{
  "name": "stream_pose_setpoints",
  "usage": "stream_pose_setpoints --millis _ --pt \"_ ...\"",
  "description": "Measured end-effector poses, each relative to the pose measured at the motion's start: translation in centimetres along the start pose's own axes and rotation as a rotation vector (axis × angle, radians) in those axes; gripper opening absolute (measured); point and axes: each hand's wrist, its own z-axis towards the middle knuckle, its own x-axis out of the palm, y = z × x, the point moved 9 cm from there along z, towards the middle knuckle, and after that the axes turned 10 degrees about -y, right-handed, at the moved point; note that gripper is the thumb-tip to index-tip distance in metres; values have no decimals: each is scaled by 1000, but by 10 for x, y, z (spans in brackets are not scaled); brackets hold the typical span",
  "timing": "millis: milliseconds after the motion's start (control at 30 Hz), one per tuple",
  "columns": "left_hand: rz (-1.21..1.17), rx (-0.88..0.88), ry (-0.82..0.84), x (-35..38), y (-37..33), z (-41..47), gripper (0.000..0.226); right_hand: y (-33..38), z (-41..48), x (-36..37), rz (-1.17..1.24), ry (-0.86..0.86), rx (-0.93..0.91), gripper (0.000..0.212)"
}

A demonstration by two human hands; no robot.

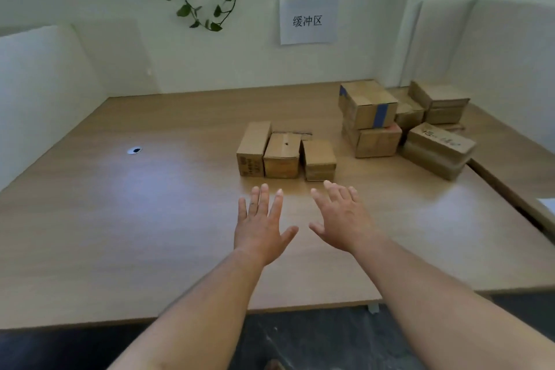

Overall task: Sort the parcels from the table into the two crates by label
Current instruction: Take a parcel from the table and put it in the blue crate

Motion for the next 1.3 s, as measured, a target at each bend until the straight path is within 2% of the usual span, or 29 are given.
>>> stream_pose_setpoints --millis 267,533,700,933,1133,1300 --pt "-15 106 -11 9 -43 72 79 -66 28 6 -54 24 125 74" --pt "-64 65 2 14 -8 149 79 -69 113 17 -3 50 113 74" --pt "-85 -50 -17 22 51 200 77 -43 185 34 45 74 48 70" --pt "-238 -258 18 48 127 267 70 6 277 65 90 136 -20 56" --pt "-596 -471 132 85 156 300 63 32 321 94 135 159 -65 45" --pt "-763 -618 149 94 166 295 57 43 329 98 129 161 -118 51"
